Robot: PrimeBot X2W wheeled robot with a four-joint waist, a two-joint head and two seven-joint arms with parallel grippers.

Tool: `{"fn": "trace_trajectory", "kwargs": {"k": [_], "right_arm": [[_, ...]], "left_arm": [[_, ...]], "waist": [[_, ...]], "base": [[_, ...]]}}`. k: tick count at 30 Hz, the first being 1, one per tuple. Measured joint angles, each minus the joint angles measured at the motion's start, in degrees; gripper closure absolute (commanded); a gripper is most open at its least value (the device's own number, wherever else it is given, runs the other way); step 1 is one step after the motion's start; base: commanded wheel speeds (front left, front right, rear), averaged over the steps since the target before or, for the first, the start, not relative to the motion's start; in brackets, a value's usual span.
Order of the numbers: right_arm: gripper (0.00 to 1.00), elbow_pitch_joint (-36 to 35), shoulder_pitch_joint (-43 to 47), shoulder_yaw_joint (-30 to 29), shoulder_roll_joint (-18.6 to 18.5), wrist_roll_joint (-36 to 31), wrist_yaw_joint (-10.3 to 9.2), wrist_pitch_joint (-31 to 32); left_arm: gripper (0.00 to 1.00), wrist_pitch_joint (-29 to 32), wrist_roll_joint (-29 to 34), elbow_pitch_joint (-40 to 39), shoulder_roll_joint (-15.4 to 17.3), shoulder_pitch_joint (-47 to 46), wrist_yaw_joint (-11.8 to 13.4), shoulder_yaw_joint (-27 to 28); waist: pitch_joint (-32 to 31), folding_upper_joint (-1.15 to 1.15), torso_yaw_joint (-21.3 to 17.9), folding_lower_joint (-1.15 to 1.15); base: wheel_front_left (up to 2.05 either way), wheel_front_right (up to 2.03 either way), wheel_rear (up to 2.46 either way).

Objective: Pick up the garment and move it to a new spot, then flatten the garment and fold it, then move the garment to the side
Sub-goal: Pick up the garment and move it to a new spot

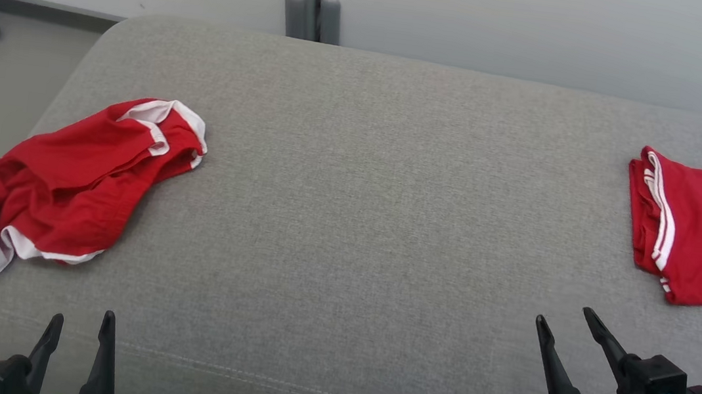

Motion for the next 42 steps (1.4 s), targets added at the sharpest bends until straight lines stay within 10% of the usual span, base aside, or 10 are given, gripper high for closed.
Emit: {"fn": "trace_trajectory", "kwargs": {"k": [21, 42], "right_arm": [[0.0, -0.03, -4.08, 0.26, -0.46, -2.31, 0.22, 0.0], [0.0, -13.39, -16.8, -1.72, -5.57, -7.68, 0.11, 3.96]], "left_arm": [[0.0, -0.09, -2.58, -1.68, -2.01, -0.97, -1.41, 4.86], [0.0, 11.71, -9.78, 9.58, 4.5, -29.19, -5.52, 7.59]], "waist": [[5.51, 0.0, 6.43, 0.0], [21.67, 0.0, 5.66, 0.0]], "base": [[0.0, 0.0, 0.0], [0.0, 0.0, 0.0]]}}
